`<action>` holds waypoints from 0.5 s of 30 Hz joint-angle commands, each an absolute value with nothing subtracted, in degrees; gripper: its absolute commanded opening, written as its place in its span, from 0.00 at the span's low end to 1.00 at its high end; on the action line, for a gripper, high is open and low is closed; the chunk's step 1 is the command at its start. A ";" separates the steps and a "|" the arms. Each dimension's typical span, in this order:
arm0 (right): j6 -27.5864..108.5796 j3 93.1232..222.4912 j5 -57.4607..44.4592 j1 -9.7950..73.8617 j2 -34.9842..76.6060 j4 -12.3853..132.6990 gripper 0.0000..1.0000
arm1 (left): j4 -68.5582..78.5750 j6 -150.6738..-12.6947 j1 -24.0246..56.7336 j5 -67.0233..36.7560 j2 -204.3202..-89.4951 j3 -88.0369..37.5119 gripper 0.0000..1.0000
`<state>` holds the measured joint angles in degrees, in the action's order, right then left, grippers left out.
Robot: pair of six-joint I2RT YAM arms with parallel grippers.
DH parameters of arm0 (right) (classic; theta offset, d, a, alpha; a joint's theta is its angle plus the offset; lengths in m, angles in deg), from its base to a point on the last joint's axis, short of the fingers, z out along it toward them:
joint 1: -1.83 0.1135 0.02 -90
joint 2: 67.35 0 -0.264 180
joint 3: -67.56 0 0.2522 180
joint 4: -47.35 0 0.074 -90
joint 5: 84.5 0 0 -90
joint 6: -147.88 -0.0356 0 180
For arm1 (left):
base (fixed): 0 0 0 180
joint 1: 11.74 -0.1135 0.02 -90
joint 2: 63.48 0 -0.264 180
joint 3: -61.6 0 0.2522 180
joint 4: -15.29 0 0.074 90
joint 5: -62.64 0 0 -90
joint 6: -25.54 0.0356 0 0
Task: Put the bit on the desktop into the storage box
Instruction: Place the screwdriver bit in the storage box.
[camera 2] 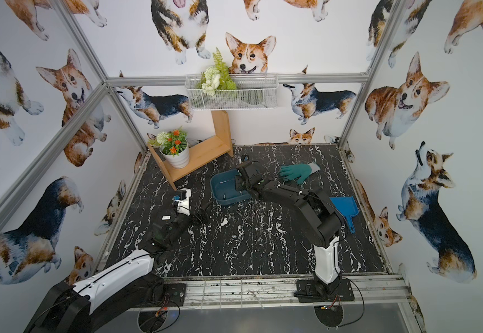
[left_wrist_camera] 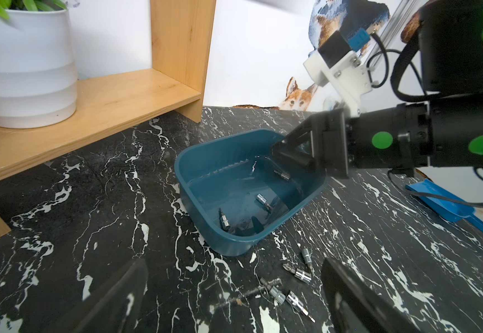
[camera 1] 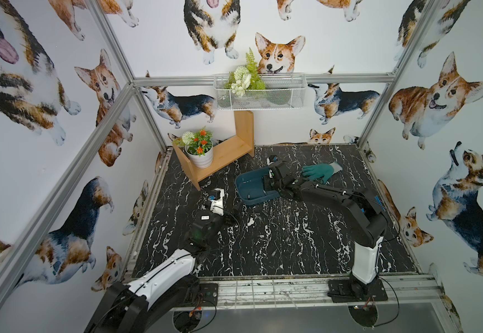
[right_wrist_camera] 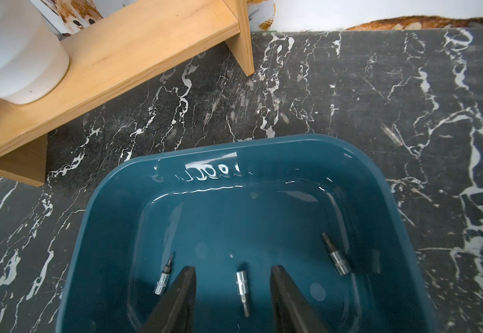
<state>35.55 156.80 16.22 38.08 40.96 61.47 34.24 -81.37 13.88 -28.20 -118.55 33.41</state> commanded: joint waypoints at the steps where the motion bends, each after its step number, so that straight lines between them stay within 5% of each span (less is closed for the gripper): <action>1: 36.78 154.74 17.52 37.95 37.41 60.86 0.52 | 36.19 -80.52 13.83 -27.27 -118.33 33.52 1.00; 15: 39.30 124.55 20.23 37.69 7.66 51.09 0.65 | 22.93 -76.86 16.97 -24.99 -116.66 26.56 1.00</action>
<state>38.57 128.89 18.23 37.77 11.91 56.66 28.42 -78.31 15.96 -25.41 -117.24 28.18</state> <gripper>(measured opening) 0.633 0.998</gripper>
